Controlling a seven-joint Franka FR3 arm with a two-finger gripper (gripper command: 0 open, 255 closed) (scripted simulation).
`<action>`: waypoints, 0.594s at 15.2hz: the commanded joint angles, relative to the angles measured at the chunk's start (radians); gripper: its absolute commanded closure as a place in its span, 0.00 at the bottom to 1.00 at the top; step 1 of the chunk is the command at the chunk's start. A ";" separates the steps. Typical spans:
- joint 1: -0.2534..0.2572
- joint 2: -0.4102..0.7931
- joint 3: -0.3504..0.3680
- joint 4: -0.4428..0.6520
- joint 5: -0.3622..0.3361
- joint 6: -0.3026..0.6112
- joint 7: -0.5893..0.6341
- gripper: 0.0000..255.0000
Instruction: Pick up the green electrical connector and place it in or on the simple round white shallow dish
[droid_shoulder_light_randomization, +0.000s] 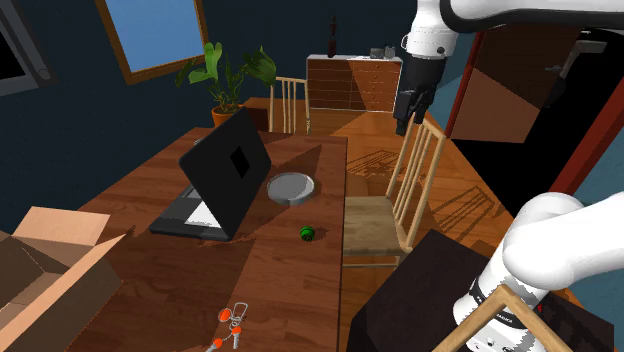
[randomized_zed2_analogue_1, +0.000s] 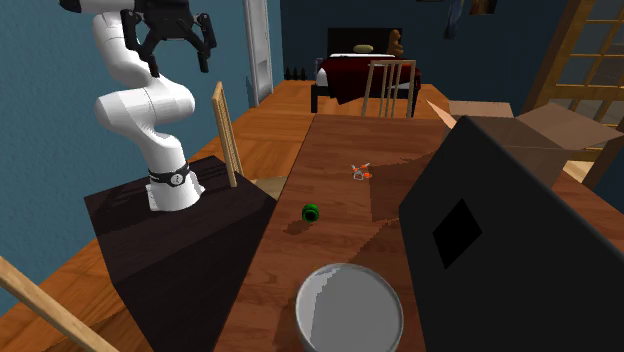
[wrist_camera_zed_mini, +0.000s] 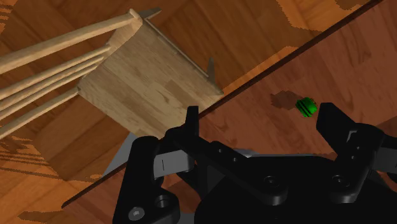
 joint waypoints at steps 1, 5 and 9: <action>0.000 0.000 0.000 0.000 0.000 0.000 0.000 0.00; 0.010 0.082 0.066 -0.033 0.015 0.088 0.068 0.00; 0.018 0.184 0.131 -0.046 0.021 0.175 0.137 0.00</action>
